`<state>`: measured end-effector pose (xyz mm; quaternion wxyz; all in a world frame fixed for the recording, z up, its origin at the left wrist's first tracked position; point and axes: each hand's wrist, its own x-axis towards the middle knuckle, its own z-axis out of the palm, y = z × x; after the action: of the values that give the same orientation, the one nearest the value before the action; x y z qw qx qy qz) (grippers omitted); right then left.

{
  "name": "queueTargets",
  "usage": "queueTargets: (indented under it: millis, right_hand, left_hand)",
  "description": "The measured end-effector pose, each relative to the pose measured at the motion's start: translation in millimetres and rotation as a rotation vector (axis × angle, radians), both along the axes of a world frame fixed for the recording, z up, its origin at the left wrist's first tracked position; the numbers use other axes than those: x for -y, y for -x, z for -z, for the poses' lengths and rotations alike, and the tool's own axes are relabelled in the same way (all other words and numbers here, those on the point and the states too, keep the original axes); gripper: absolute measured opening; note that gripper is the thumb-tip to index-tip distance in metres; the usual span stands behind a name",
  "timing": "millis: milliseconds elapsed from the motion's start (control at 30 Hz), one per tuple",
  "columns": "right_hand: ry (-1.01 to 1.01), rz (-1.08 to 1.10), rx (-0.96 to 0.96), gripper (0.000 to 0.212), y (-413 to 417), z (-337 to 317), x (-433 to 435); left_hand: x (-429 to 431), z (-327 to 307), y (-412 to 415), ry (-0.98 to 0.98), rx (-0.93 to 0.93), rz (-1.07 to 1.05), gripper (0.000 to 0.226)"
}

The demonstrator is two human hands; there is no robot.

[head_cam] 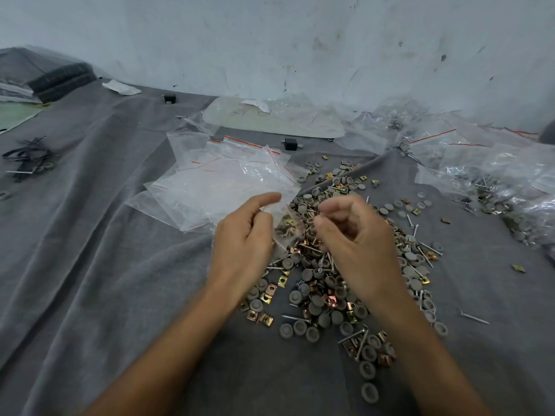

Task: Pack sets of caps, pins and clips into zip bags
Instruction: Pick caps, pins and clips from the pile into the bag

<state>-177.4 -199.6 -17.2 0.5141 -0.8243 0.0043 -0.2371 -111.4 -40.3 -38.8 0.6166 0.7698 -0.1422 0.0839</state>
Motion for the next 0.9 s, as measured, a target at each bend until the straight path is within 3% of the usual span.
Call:
queueTargets:
  millis: [133,300,433,700,900]
  right_hand:
    - [0.49,-0.198,-0.149,0.006,4,5,-1]
    - [0.785,-0.309,-0.237,0.038,6,19,-23]
    - [0.843,-0.29,-0.267,0.045,7,20,-25]
    - [0.915,-0.283,-0.25,0.033,6,19,-29]
    - [0.839,-0.335,-0.267,0.026,7,18,-29]
  left_hand:
    - [0,-2,-4,0.077,-0.033,-0.053,0.045]
    - [0,0,-4,0.077,-0.036,-0.049,0.045]
    - [0,0,-5,0.079,-0.041,-0.043,0.044]
    - [0,1,-4,0.071,-0.046,-0.036,0.044]
    - [1,0,-4,0.07,-0.062,-0.029,0.045]
